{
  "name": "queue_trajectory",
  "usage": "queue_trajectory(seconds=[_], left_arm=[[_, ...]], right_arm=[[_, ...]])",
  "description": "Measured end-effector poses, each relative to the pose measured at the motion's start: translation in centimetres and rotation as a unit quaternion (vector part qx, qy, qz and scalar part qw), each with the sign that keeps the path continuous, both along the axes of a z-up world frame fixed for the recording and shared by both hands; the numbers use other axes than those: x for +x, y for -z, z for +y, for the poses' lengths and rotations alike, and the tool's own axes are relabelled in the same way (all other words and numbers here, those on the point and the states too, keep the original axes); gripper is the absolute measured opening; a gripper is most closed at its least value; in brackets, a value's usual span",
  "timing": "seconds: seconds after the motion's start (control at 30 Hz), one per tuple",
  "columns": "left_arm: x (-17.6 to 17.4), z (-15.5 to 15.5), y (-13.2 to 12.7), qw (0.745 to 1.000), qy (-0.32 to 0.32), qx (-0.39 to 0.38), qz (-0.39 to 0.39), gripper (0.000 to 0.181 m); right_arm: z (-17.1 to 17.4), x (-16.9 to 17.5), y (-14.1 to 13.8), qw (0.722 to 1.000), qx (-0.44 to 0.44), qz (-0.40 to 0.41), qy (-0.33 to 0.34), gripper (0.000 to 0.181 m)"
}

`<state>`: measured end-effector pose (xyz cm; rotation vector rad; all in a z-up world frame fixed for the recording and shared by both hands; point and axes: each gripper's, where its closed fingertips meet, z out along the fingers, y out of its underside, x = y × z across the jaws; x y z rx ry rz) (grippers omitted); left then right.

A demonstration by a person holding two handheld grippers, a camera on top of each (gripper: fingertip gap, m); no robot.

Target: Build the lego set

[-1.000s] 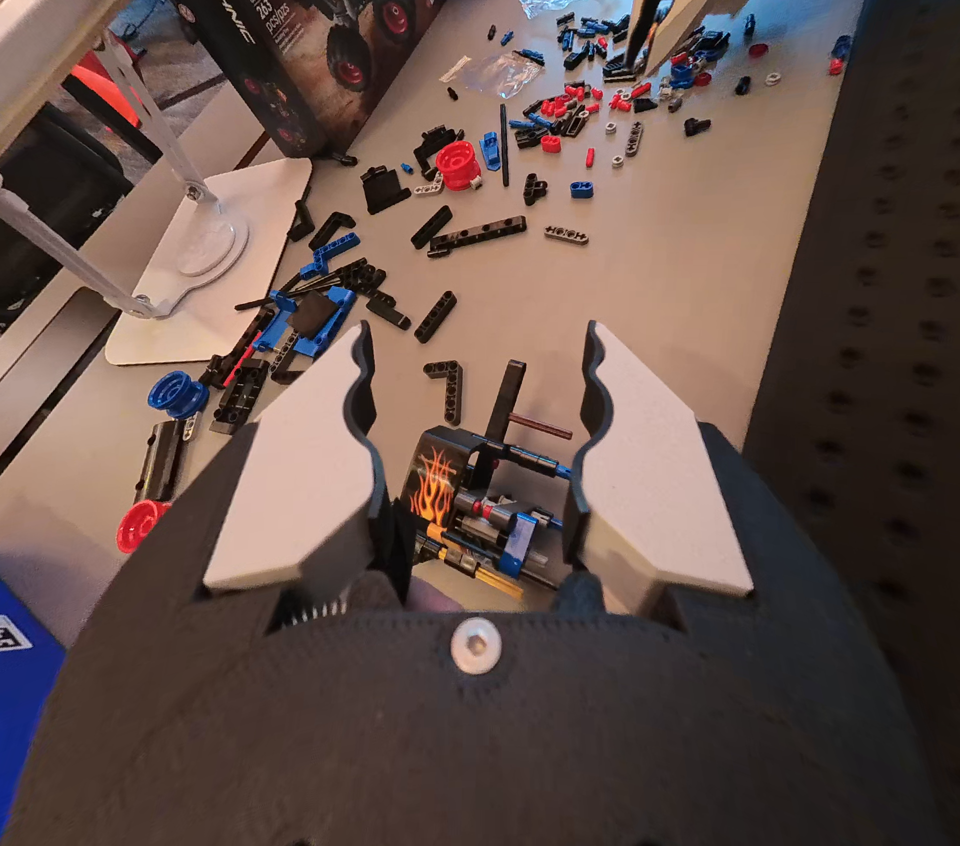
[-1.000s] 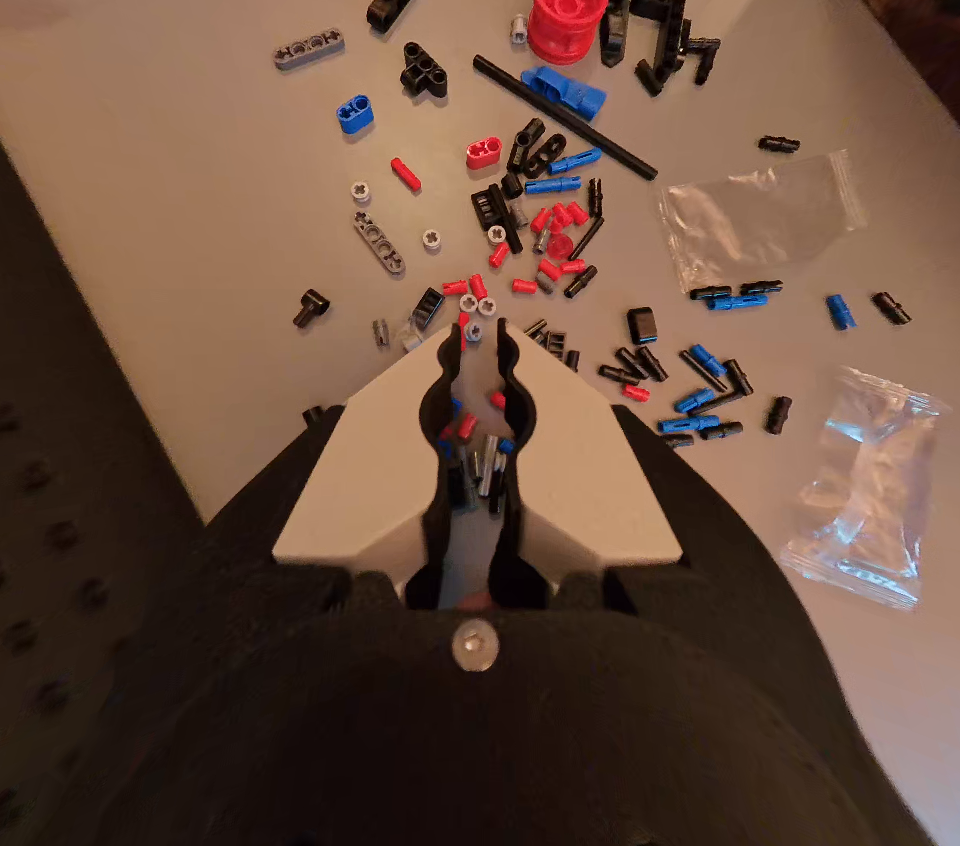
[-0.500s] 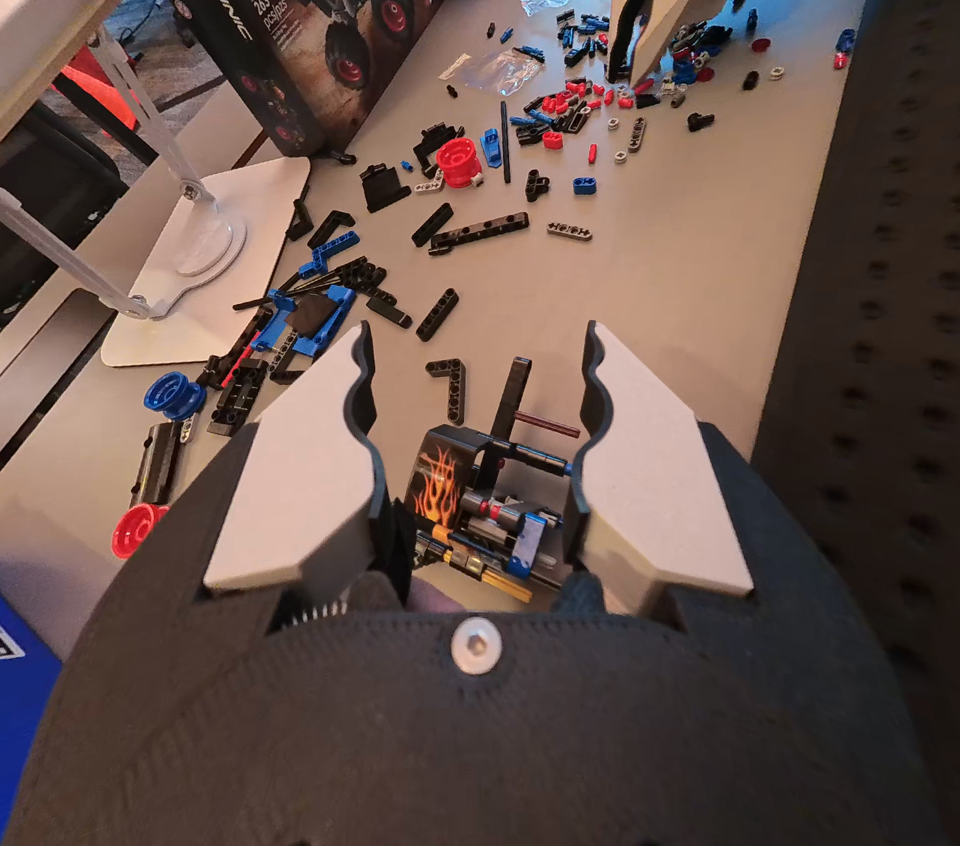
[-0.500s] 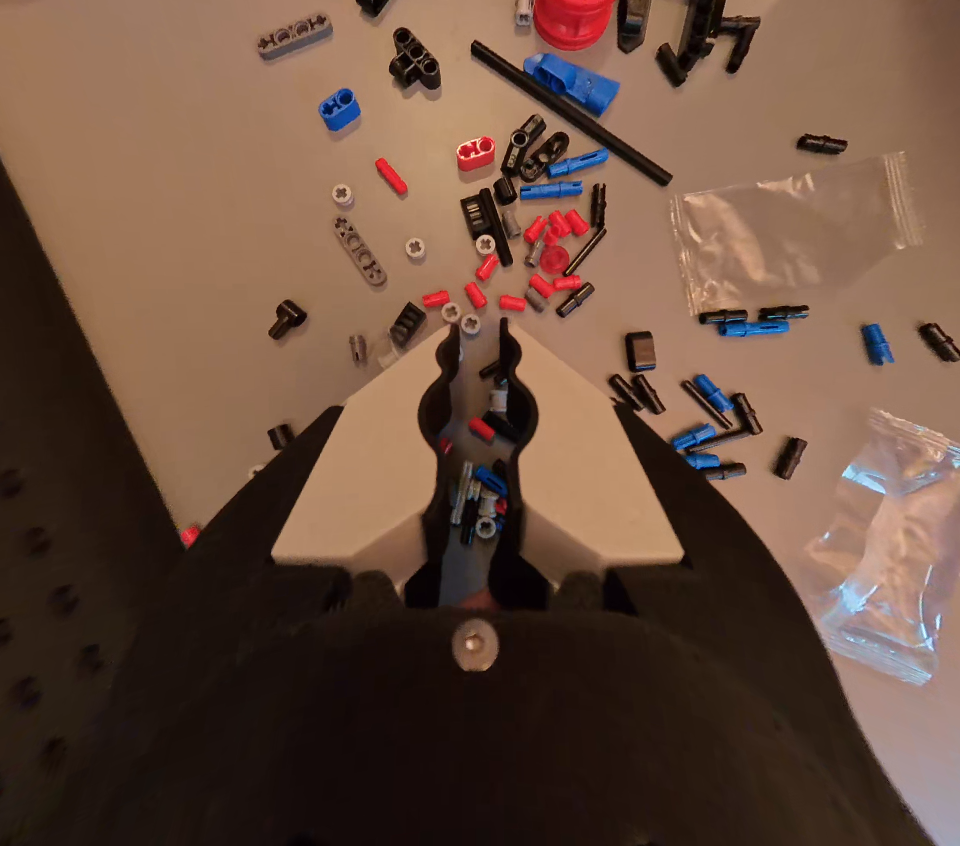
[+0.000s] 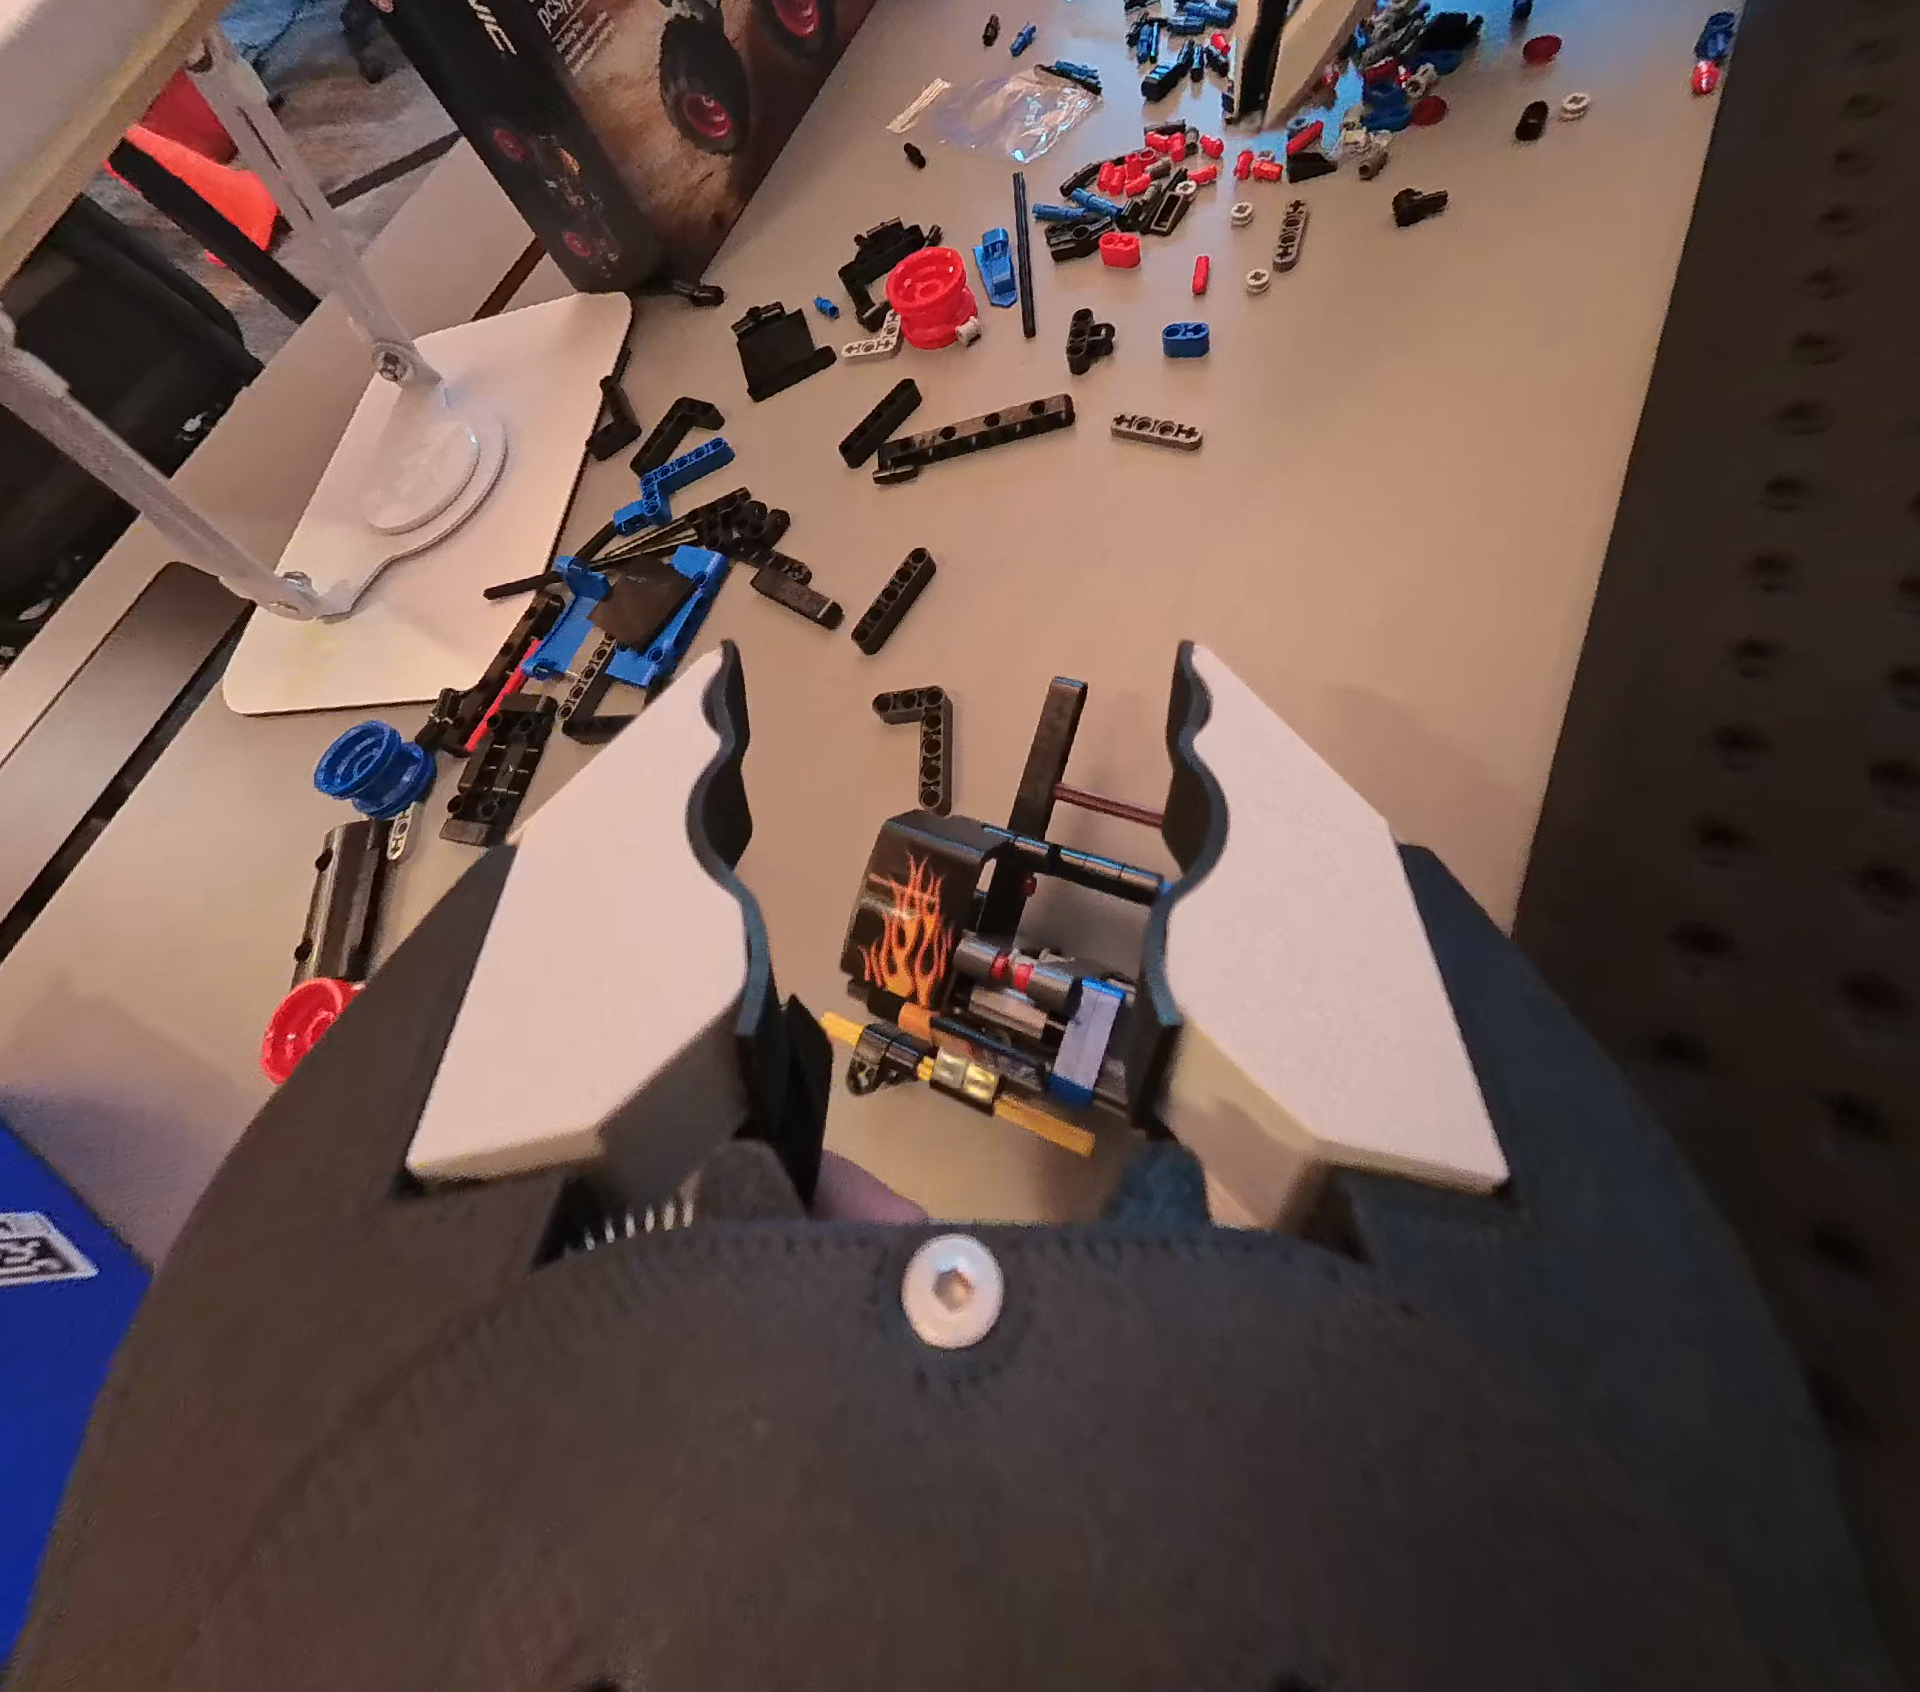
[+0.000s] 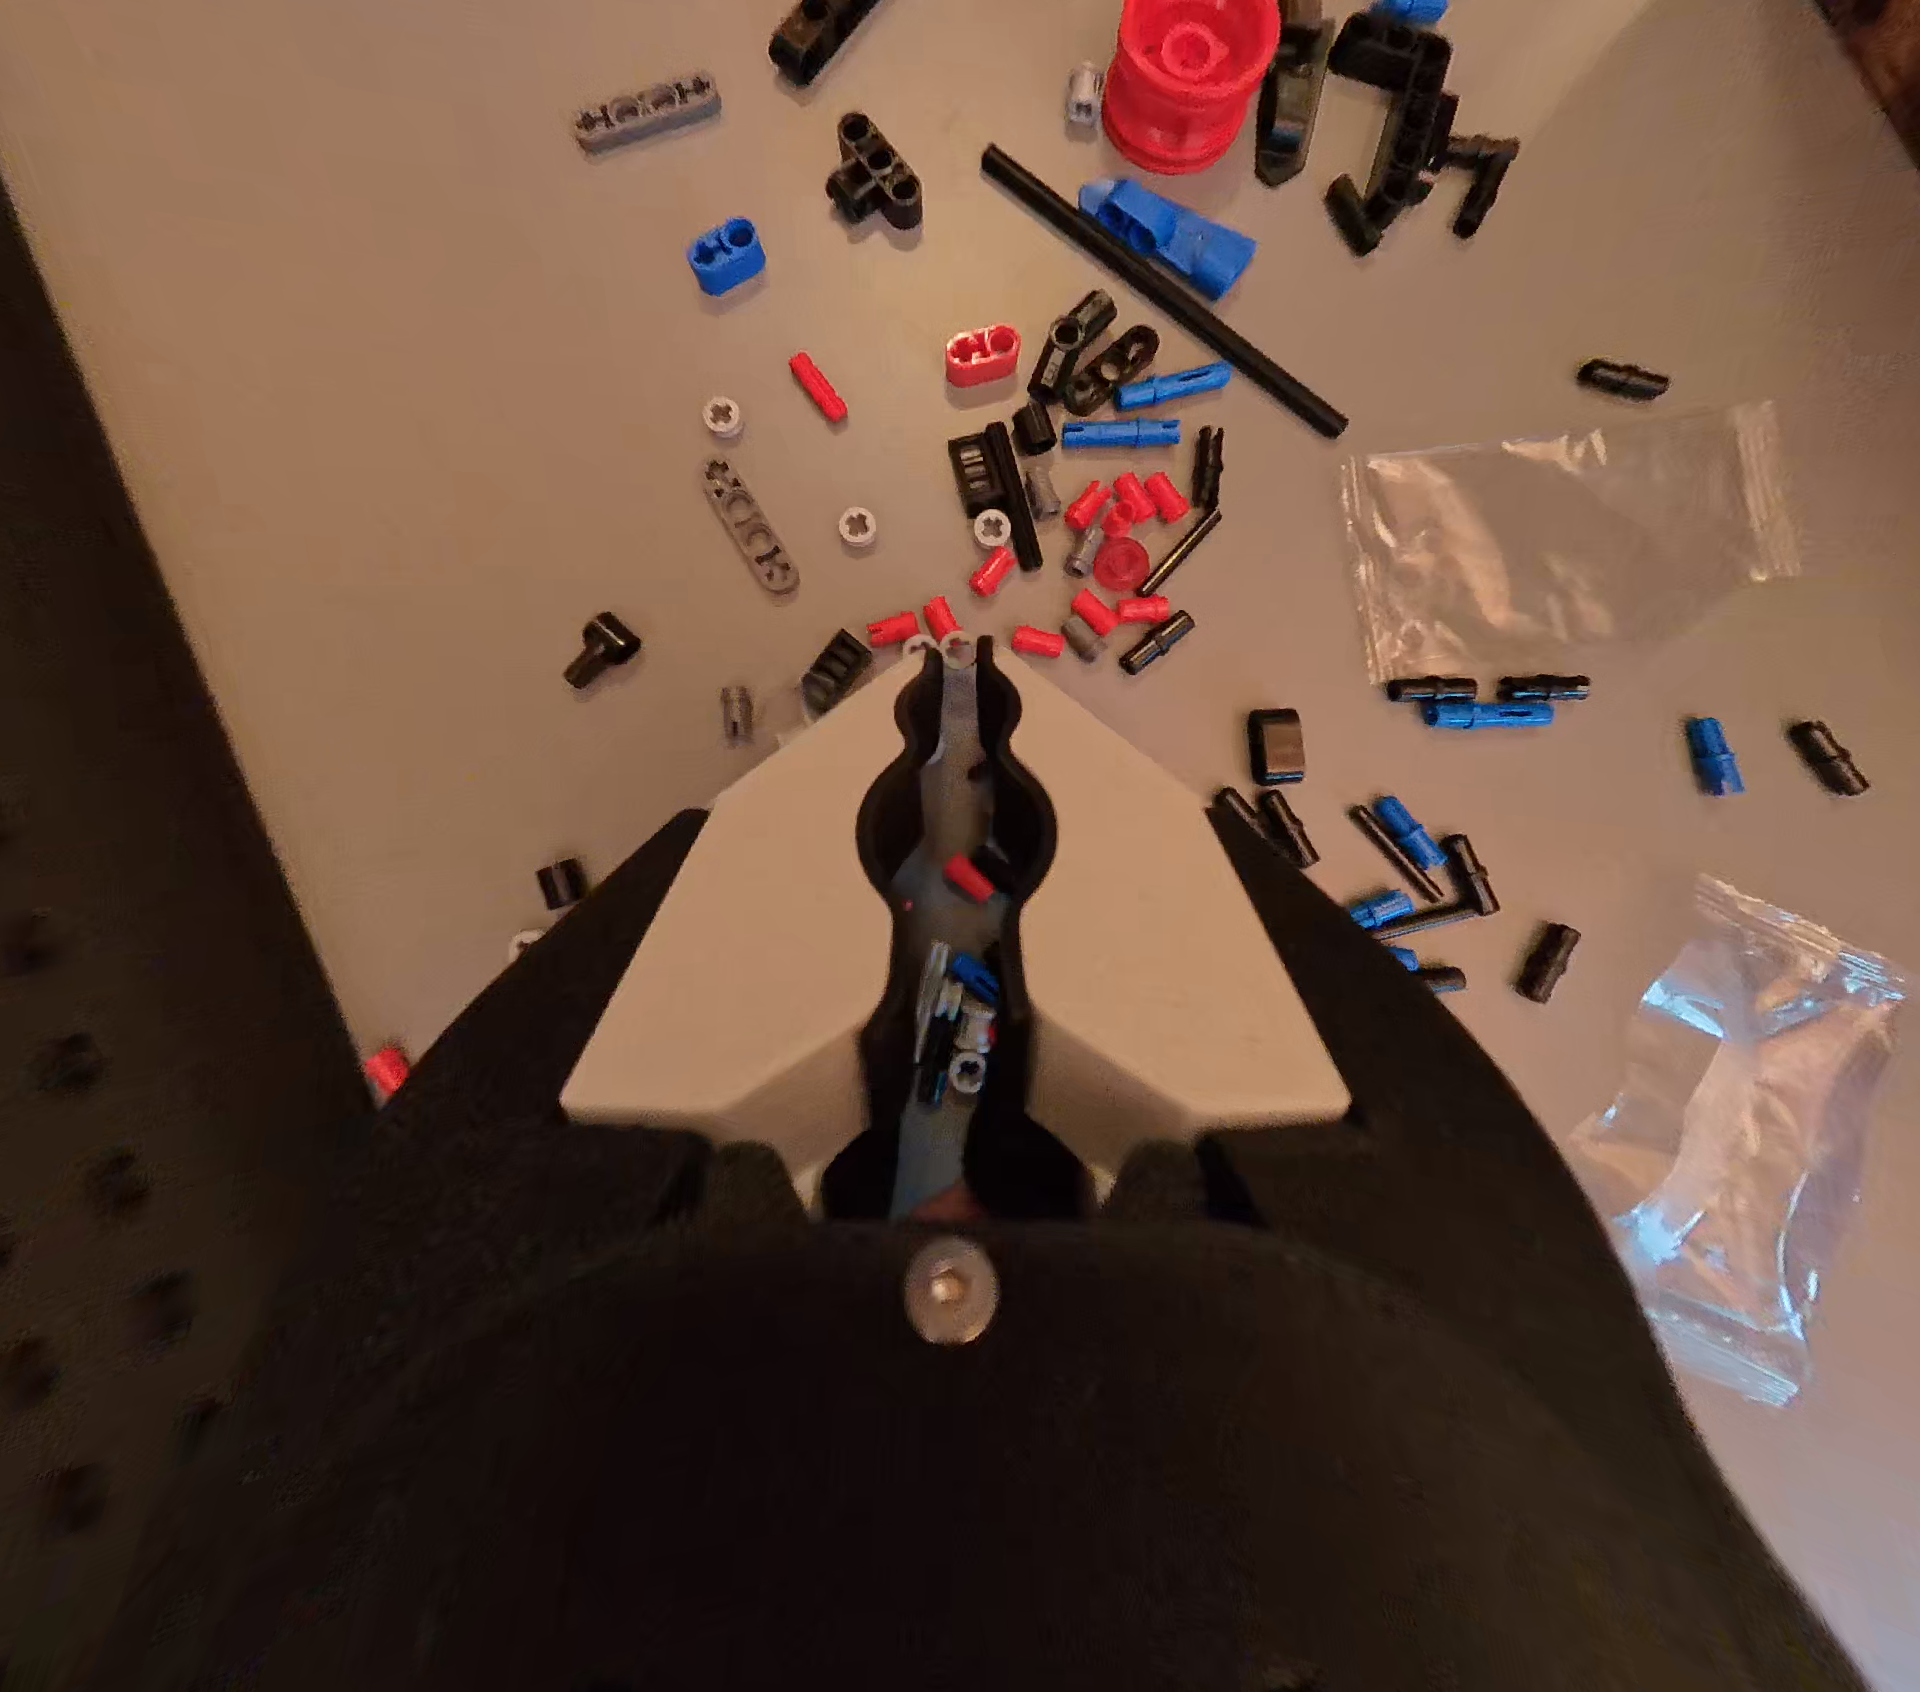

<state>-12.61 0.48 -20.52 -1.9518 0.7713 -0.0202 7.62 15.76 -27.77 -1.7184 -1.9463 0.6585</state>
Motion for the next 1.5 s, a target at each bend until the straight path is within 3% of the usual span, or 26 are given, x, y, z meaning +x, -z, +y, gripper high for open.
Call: queue_trajectory(seconds=[0.17,0.37,0.5,0.67,1.03,1.23,1.5], left_arm=[[0.2,-2.0,1.1,0.994,0.079,-0.066,0.033,0.069],[-1.0,-1.6,0.5,0.987,0.117,-0.078,0.077,0.069],[-1.0,-1.4,1.4,0.978,0.146,-0.104,0.104,0.07],[-0.9,-1.6,3.5,0.966,0.171,-0.148,0.129,0.072],[-0.3,-2.0,4.8,0.965,0.164,-0.187,0.089,0.074],[-0.2,-2.2,4.3,0.959,0.18,-0.184,0.12,0.075],[-0.9,-2.6,4.9,0.933,0.206,-0.217,0.201,0.065]], right_arm=[[-1.2,-0.7,-2.4,0.999,0.023,0.038,-0.004,0.003],[-4.2,-2.9,-5.1,0.995,0.034,0.089,-0.025,0.003],[-6.6,-4.9,-6.0,0.991,0.033,0.119,-0.046,0.003],[-9.1,-6.7,-5.8,0.989,0.029,0.129,-0.068,0.003],[-12.3,-9.7,-6.8,0.981,0.024,0.169,-0.088,0.003],[-14.1,-10.9,-5.9,0.98,0.03,0.169,-0.101,0.003],[-15.4,-11.9,-4.7,0.978,0.029,0.169,-0.116,0.003]])
